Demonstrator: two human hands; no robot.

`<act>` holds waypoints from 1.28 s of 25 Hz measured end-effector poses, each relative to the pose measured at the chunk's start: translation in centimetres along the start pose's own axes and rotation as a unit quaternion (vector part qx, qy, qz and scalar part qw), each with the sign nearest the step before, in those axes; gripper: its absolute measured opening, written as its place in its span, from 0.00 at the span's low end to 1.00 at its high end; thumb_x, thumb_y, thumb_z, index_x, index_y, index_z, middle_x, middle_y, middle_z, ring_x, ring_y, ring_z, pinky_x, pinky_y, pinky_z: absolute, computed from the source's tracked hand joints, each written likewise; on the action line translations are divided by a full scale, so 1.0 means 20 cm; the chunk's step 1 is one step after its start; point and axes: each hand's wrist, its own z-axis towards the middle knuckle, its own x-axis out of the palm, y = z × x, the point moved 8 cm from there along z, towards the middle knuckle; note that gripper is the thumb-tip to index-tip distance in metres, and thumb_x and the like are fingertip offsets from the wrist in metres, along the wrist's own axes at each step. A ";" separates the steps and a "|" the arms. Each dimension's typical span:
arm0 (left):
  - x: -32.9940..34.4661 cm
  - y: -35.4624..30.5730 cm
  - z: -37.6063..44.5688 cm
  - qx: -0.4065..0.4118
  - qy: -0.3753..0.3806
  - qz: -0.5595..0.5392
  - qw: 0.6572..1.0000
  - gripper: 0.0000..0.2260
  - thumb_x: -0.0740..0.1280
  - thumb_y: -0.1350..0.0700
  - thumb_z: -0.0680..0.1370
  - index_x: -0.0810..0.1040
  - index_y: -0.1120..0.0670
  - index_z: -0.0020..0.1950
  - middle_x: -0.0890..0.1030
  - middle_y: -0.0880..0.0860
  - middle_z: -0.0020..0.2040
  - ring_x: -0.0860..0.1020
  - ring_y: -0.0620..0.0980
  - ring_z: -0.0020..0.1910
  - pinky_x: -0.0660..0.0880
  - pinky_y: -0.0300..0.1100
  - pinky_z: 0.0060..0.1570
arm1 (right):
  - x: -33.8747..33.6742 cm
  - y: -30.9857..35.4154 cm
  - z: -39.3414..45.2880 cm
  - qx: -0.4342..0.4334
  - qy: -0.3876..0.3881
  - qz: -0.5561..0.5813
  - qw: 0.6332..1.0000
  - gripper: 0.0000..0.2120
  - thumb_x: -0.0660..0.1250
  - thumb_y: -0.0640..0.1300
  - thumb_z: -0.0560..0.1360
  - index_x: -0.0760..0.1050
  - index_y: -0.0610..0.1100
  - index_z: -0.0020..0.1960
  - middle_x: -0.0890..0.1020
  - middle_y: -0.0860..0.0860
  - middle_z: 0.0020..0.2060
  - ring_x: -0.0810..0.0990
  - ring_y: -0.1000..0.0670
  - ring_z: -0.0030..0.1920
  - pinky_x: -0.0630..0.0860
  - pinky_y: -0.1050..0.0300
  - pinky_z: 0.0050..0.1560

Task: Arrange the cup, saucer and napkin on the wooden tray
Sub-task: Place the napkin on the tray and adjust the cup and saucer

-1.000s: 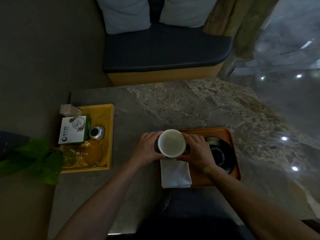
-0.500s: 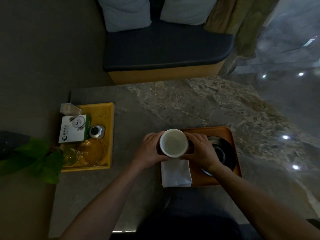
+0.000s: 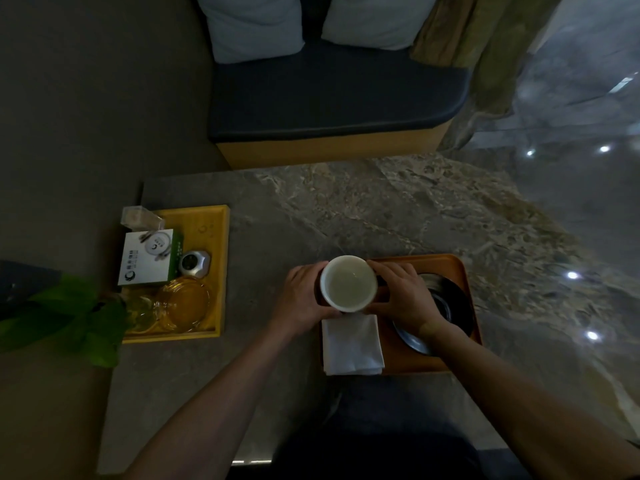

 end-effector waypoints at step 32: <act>0.20 0.11 -0.47 -0.114 -0.010 -0.035 0.993 0.23 0.73 0.47 0.73 0.72 0.50 0.66 0.70 0.52 0.65 0.71 0.50 0.62 0.72 0.46 0.59 | 0.05 -0.21 -0.50 0.055 0.019 -0.151 0.987 0.29 0.58 0.67 0.72 0.64 0.57 0.70 0.71 0.52 0.68 0.66 0.48 0.68 0.66 0.43 0.65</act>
